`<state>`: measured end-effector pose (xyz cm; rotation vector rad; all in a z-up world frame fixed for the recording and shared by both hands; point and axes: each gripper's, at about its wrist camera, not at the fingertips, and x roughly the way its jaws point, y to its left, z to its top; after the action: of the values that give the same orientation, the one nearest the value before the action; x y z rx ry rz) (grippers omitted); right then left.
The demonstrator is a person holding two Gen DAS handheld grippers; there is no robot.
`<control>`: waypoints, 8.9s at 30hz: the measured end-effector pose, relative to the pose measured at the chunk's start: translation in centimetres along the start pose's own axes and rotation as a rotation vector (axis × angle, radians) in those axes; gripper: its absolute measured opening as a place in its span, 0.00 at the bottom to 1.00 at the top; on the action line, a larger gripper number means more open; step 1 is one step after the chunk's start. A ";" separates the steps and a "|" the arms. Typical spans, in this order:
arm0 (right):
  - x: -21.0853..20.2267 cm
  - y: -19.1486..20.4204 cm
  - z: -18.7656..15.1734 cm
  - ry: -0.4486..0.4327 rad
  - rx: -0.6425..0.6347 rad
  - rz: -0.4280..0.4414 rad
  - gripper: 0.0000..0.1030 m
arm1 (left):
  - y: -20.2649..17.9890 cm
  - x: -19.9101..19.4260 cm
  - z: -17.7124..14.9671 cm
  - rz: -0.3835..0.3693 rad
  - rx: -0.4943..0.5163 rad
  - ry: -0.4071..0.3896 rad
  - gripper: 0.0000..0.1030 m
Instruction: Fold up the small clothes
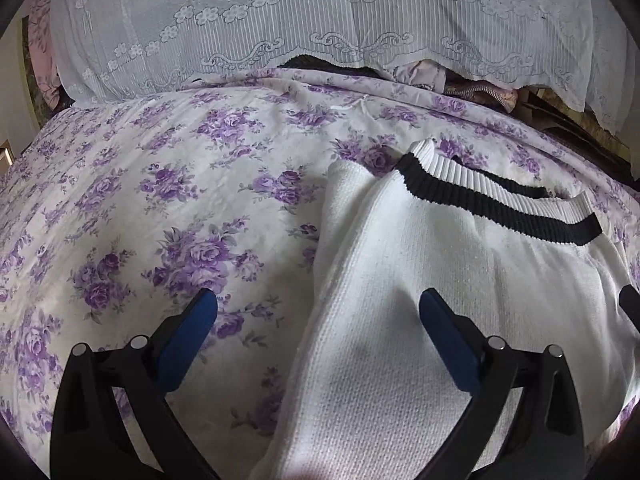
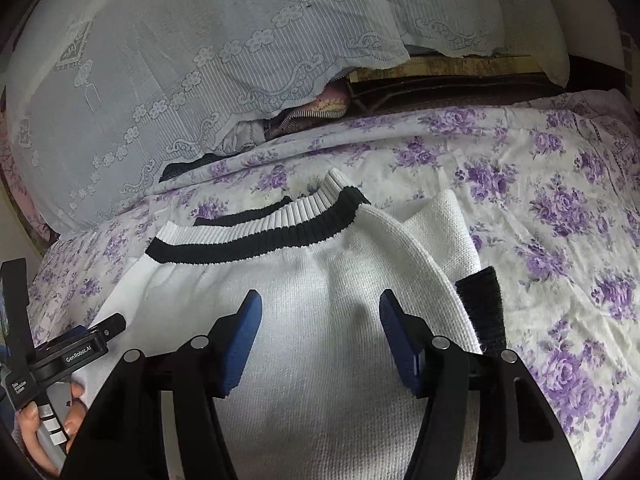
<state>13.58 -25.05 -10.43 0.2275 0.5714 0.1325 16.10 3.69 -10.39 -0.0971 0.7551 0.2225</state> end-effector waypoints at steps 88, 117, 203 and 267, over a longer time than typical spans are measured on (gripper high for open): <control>0.9 19.0 4.7 0.157 0.022 0.374 0.24 | 1.7 0.9 7.7 -0.148 0.053 0.028 0.57; 1.2 19.5 -4.5 0.309 -0.256 0.363 0.26 | 9.2 0.1 7.7 -0.221 -0.135 -0.019 0.79; -7.5 26.2 -0.2 0.235 -0.082 0.786 0.42 | 17.7 -18.1 -1.6 -0.301 -0.055 -0.062 0.37; -16.9 59.2 -12.7 0.422 -0.533 0.966 0.54 | 47.2 -31.9 -12.8 0.504 -0.298 -0.124 0.70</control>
<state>-11.08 31.25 2.71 -0.0681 0.7813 1.2757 -26.06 42.20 1.94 -0.1730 0.6081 0.8145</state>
